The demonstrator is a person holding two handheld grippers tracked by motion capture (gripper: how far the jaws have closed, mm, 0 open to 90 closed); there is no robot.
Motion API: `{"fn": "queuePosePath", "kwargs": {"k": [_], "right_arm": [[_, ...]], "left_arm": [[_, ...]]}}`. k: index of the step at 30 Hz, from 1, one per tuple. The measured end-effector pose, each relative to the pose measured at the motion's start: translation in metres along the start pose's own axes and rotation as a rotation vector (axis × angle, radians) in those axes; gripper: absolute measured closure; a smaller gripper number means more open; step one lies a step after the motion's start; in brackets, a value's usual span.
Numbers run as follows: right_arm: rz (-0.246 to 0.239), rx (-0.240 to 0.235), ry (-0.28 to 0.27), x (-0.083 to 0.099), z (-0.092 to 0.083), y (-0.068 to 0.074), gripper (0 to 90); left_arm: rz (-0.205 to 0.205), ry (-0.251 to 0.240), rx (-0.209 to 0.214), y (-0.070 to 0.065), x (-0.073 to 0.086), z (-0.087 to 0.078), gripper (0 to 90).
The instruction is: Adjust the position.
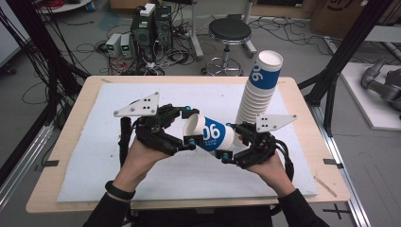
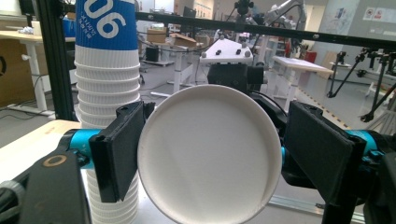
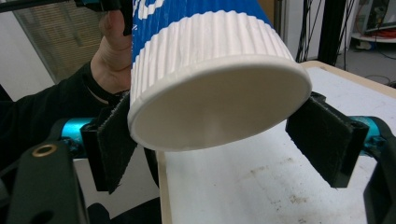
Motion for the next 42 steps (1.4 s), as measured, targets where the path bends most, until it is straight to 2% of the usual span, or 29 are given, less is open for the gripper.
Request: {"fn": "queuePosePath", "kwargs": {"k": [7,9,11,16,18,19,20,21,22,25,28,29,30,32,33,42], "right_arm": [[0.011,-0.008,-0.015,-0.001,-0.001,0.000,19.0],[0.005,-0.007,-0.014,-0.001,-0.001,0.000,19.0],[0.006,-0.008,-0.015,-0.001,-0.001,0.000,19.0],[0.007,-0.008,-0.012,-0.001,-0.001,0.000,19.0],[0.005,-0.007,-0.010,-0.001,-0.002,0.000,19.0],[-0.001,-0.005,-0.001,0.000,-0.002,0.000,19.0],[-0.001,-0.005,-0.001,0.000,-0.002,0.000,19.0],[-0.006,-0.002,0.004,0.000,-0.003,-0.001,19.0],[-0.010,0.001,0.010,0.000,-0.003,-0.001,19.0],[-0.013,0.002,0.024,0.002,-0.003,-0.001,19.0],[-0.012,0.000,0.033,0.003,-0.002,-0.001,19.0],[-0.018,-0.001,0.048,0.006,-0.001,-0.001,18.9],[-0.017,-0.004,0.053,0.006,0.000,0.000,19.0],[-0.017,-0.008,0.059,0.007,0.000,0.001,19.0],[-0.019,-0.009,0.072,0.009,0.001,0.001,19.0],[-0.019,-0.017,0.103,0.014,0.003,0.001,18.9]], "left_arm": [[0.007,0.005,-0.002,0.000,-0.001,-0.001,20.6],[0.025,0.014,-0.012,0.001,-0.002,-0.002,20.3],[0.017,0.003,-0.007,0.000,-0.004,-0.002,20.3],[0.025,0.014,-0.007,-0.001,-0.008,-0.005,17.4],[0.030,0.047,-0.018,0.000,-0.008,-0.008,17.4],[0.035,0.097,-0.025,0.000,-0.006,-0.010,16.6],[0.035,0.097,-0.025,0.000,-0.006,-0.010,16.6],[0.051,0.144,-0.038,0.001,-0.004,-0.013,16.6],[0.051,0.144,-0.038,0.001,-0.004,-0.013,16.6],[0.054,0.207,-0.028,-0.001,0.000,-0.015,16.6],[0.045,0.225,-0.022,-0.002,0.002,-0.015,16.6],[0.044,0.256,-0.018,-0.002,0.005,-0.015,16.6],[0.044,0.256,-0.018,-0.002,0.005,-0.015,16.6],[0.044,0.286,-0.022,-0.003,0.008,-0.015,16.6],[0.042,0.313,-0.009,-0.004,0.011,-0.015,16.6],[0.046,0.367,-0.006,-0.004,0.019,-0.014,16.9]]}}
Point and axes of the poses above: each handheld gripper's, and its own axes: z roughly forward along the jaws, x roughly out of its underside, y roughly to its left, the point moved 10 cm from there along z, roughly forward along the jaws, and after that the axes turned 13 degrees about -y, right-handed, at the moved point
